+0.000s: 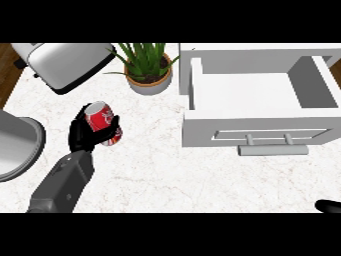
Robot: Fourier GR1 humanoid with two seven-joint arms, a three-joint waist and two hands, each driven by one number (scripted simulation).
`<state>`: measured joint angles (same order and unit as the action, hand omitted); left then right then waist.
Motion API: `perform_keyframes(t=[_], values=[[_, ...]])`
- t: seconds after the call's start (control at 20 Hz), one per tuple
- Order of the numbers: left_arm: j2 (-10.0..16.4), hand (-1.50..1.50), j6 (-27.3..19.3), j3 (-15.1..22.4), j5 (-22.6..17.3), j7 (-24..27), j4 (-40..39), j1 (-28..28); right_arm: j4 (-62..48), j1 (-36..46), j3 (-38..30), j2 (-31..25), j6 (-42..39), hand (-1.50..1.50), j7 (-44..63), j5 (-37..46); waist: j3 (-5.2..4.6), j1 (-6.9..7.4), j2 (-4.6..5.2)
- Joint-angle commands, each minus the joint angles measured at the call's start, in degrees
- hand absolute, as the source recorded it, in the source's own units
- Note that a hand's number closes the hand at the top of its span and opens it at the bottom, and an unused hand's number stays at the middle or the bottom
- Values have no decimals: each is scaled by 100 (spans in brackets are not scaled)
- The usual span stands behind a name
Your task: Pick up the can, place it into the drawer and close the drawer
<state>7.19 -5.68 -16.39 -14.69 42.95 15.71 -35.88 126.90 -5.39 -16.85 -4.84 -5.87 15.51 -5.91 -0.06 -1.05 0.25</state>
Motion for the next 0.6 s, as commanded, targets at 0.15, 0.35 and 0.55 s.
perform_keyframes(t=[0.15,0.35,0.55], values=[[-390,150,573,616,421,-285,275,-317,79,-274,-222,-11,-99,-150,-194,-109,8,38,-35],[-364,150,521,746,454,-960,629,-591,167,52,203,144,231,-150,120,379,7,86,-33],[-518,150,172,977,524,-1741,1367,-993,272,208,109,-44,217,-150,424,269,9,149,-58]])
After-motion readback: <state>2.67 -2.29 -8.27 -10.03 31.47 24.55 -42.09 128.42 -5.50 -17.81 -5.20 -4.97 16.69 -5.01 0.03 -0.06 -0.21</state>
